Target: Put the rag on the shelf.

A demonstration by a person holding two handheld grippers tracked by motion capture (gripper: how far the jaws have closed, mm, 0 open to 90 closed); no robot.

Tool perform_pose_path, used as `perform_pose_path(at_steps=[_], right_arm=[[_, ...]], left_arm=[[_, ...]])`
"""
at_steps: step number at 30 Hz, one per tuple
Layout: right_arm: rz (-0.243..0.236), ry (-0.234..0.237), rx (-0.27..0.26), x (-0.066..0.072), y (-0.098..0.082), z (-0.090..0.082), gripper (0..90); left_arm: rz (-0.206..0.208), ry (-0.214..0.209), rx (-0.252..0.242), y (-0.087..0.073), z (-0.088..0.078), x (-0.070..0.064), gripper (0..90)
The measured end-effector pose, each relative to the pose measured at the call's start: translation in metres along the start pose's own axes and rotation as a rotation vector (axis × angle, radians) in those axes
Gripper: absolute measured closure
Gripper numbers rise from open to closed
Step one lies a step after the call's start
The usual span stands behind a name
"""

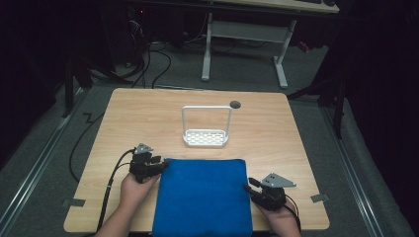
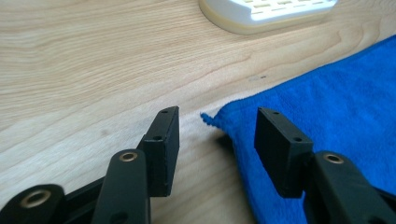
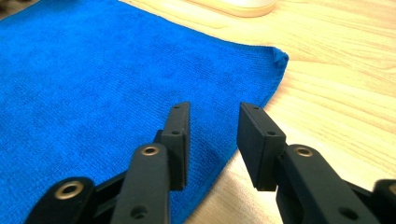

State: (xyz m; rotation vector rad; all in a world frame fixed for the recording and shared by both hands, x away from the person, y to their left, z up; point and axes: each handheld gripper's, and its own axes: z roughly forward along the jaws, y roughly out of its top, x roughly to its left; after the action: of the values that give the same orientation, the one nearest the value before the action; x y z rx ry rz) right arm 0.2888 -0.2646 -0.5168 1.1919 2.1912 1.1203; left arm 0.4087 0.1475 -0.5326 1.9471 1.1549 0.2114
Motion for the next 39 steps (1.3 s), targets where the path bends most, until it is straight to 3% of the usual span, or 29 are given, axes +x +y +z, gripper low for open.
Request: perform_pose_path(at_steps=[5, 10, 13, 17, 18, 20, 22, 24, 26, 33, 38, 39], right_arm=[[-0.006, -0.019, -0.005, 0.0, 0.002, 0.001, 60.7], [0.041, -0.05, -0.01, -0.005, 0.005, 0.005, 56.7], [0.055, -0.067, -0.015, -0.007, 0.009, 0.009, 55.4], [0.078, -0.099, 0.006, -0.017, 0.024, 0.024, 52.7], [0.078, -0.121, 0.027, -0.022, 0.031, 0.036, 52.5], [0.087, -0.12, 0.039, -0.024, 0.034, 0.04, 52.4], [0.091, -0.161, 0.078, -0.028, 0.041, 0.057, 52.8], [0.093, -0.16, 0.096, -0.03, 0.041, 0.064, 53.6], [0.077, -0.166, 0.12, -0.032, 0.042, 0.07, 55.8], [0.086, -0.143, 0.117, -0.037, 0.041, 0.074, 60.7], [0.049, -0.11, 0.096, -0.031, 0.039, 0.074, 81.3], [0.049, -0.11, 0.096, -0.031, 0.039, 0.074, 81.3]], left_arm=[[0.005, 0.018, -0.007, 0.001, 0.003, -0.002, 57.9], [-0.013, 0.011, -0.014, -0.001, 0.003, -0.002, 70.7], [0.012, 0.01, -0.006, -0.002, 0.003, -0.004, 76.1], [0.04, 0.012, 0.005, -0.002, 0.004, -0.006, 84.0], [0.036, 0.005, 0.008, -0.002, 0.004, -0.005, 84.9], [0.023, -0.003, 0.008, -0.002, 0.004, -0.004, 85.1], [0.015, -0.006, 0.007, -0.001, 0.004, -0.003, 85.6], [0.015, -0.005, 0.007, -0.001, 0.004, -0.003, 85.7], [0.013, -0.004, 0.007, -0.001, 0.004, -0.003, 85.7], [0.019, 0.007, 0.006, -0.001, 0.004, -0.004, 85.6], [0.031, 0.014, 0.006, -0.002, 0.003, -0.005, 85.6], [0.026, 0.015, 0.003, -0.002, 0.003, -0.005, 85.6]])
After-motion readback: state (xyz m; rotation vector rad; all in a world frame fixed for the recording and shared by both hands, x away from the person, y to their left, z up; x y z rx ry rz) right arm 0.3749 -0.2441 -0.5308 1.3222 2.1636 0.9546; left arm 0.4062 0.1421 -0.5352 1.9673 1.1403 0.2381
